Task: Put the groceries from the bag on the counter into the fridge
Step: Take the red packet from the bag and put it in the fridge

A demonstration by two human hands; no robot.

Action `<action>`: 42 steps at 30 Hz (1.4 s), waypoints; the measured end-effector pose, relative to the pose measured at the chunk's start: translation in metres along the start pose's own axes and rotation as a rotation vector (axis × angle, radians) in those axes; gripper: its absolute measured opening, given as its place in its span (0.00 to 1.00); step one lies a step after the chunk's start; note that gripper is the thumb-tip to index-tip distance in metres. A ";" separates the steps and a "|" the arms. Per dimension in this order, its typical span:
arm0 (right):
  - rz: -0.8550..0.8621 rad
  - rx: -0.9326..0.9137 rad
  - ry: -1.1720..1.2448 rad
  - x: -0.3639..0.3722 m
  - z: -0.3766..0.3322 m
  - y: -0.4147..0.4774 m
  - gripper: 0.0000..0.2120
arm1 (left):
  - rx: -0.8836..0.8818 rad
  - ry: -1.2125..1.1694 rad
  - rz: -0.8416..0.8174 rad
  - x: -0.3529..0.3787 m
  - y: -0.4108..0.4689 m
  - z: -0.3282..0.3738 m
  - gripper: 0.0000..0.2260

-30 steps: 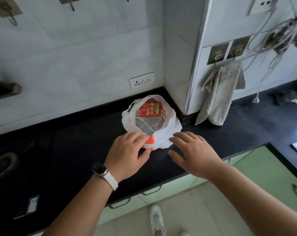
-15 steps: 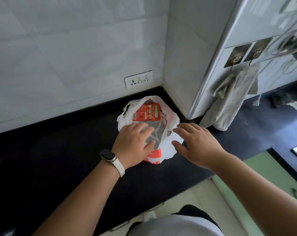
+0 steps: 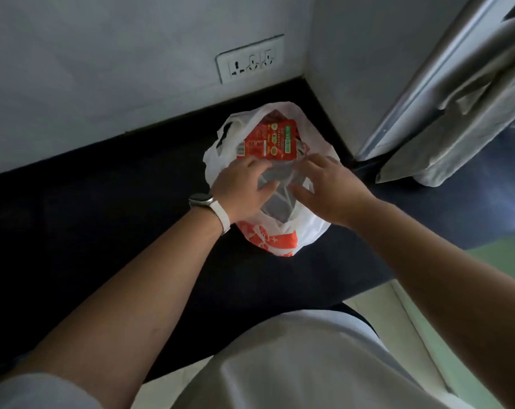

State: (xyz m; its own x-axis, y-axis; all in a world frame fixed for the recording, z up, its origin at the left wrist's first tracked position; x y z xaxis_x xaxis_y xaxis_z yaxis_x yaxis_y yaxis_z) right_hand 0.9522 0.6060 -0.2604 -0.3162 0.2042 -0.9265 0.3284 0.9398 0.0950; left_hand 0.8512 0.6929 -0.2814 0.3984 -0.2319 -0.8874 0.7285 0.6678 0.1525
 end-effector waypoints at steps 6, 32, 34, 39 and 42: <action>-0.013 0.150 0.134 0.038 0.028 0.049 0.20 | -0.231 -0.115 -0.030 0.036 0.037 -0.043 0.20; 0.017 0.788 0.549 0.131 0.117 0.129 0.16 | -0.862 -0.337 0.227 0.070 0.077 -0.173 0.03; 0.015 0.777 0.537 0.131 0.117 0.132 0.16 | -0.864 -0.350 0.215 0.070 0.077 -0.172 0.03; 0.005 0.842 0.594 0.135 0.119 0.127 0.07 | -0.919 -0.413 0.208 0.073 0.071 -0.173 0.10; -0.020 0.853 0.629 0.136 0.117 0.124 0.06 | -0.947 -0.473 0.190 0.074 0.065 -0.173 0.05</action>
State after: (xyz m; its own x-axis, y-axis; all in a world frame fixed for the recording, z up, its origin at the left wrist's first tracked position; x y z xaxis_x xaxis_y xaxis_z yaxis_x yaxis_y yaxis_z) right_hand 1.0543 0.7185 -0.4175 -0.6524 0.5249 -0.5467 0.7567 0.4910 -0.4316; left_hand 0.8318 0.8420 -0.4128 0.7829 -0.1810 -0.5953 -0.0154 0.9508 -0.3094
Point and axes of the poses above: each hand's wrist, its own y-axis towards the middle knuckle, its own x-axis out of the palm, z = x × y, the point moved 10 cm from there along y, towards the middle knuckle, and after that the axes turned 15 degrees about z, right-handed, at the moved point
